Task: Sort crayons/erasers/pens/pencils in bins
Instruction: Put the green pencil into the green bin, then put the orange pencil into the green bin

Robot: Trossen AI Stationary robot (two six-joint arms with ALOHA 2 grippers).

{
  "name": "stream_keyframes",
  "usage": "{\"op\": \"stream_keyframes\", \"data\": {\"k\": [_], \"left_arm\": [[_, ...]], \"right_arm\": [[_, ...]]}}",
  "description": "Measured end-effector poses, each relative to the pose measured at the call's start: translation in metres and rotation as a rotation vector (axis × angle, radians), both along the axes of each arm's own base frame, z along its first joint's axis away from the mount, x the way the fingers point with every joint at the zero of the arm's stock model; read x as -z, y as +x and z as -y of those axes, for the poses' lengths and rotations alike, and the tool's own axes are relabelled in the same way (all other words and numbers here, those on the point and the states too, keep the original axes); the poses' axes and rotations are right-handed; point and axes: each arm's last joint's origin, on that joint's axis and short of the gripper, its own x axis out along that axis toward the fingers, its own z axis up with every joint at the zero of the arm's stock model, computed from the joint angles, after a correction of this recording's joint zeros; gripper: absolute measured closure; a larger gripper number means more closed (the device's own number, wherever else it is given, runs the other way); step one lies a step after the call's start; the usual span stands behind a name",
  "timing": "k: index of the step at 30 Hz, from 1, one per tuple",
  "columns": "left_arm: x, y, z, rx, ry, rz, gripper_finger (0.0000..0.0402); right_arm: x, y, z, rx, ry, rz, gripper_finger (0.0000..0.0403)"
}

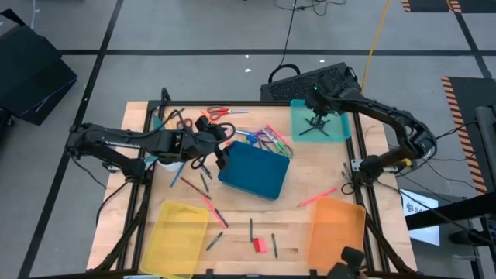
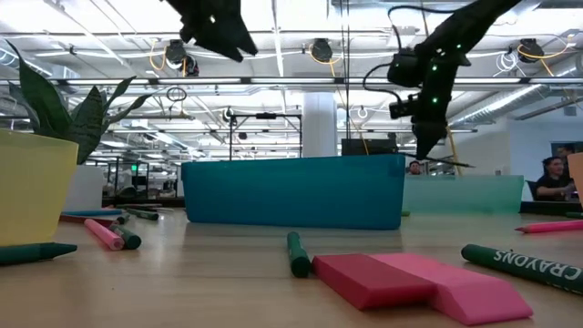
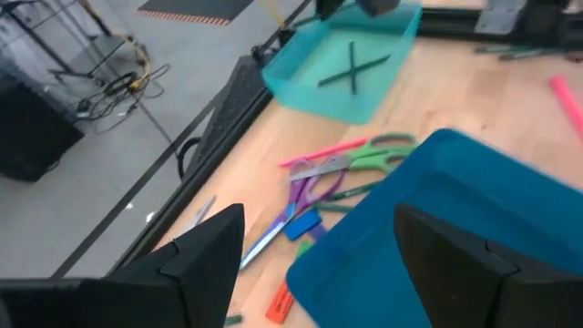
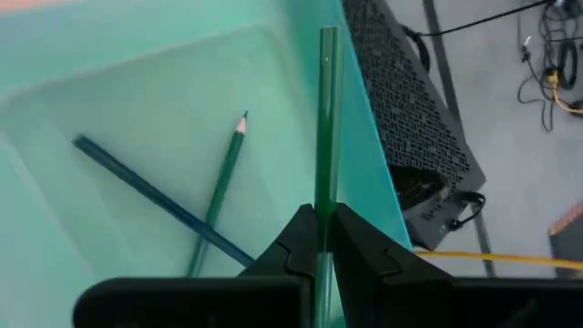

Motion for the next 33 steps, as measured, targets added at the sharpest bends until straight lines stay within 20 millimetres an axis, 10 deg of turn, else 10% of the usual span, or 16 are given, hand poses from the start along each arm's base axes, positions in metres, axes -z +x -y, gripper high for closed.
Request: {"op": "stream_keyframes", "data": {"k": [21, 33], "left_arm": [[0.049, -0.010, -0.008, -0.135, -0.137, -0.030, 0.0117], [0.044, -0.020, -0.059, -0.277, -0.277, 0.040, 0.0117]], "right_arm": [[0.061, 0.016, 0.017, 0.031, 0.207, -0.093, 0.0334], [-0.006, 0.023, -0.022, -0.052, 0.028, 0.093, 0.0229]]}}
